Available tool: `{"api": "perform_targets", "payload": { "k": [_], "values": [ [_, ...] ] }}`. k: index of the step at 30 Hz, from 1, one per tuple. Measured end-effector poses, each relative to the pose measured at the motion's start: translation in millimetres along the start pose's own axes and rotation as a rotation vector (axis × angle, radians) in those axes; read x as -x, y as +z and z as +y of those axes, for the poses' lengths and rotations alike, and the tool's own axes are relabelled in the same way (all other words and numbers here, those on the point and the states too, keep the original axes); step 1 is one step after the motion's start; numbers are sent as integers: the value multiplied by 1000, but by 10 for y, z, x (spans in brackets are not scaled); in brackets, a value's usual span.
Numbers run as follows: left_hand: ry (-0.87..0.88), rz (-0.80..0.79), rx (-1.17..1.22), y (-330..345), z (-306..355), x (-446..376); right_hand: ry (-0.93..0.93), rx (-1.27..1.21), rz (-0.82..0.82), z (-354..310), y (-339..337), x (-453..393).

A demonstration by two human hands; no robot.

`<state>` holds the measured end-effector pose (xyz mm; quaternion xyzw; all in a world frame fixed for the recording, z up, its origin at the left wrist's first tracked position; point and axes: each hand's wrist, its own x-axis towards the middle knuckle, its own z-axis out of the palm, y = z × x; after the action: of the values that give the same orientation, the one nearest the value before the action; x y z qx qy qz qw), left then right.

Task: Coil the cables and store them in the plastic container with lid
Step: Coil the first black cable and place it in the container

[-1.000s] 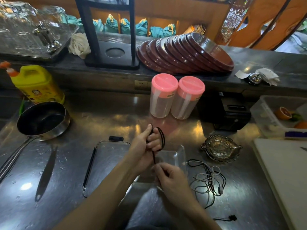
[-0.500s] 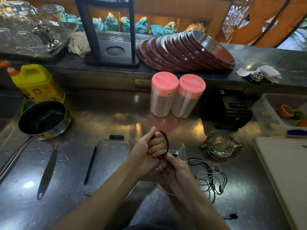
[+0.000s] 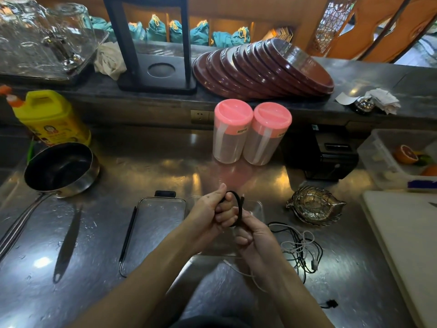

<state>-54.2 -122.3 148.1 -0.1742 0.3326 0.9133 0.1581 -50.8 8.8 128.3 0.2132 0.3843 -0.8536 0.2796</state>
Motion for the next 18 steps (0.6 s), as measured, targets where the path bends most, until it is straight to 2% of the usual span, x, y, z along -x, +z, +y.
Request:
{"api": "perform_targets", "payload": {
  "k": [6,9,12,15,18],
  "values": [
    [81,14,-301,1,3,-4,84,184,-46,-30,-99,-90],
    [64,65,-335,10,30,4,18,312,-121,-103,-162,-66],
    [94,181,-329,5,22,9,-94,487,-209,-149,-192,-16],
    [110,235,-413,-13,11,10,-193,619,-203,-138,-198,-14],
    [121,271,-567,-38,-51,4,-194,643,-179,-131,-182,49]
  ]
}}
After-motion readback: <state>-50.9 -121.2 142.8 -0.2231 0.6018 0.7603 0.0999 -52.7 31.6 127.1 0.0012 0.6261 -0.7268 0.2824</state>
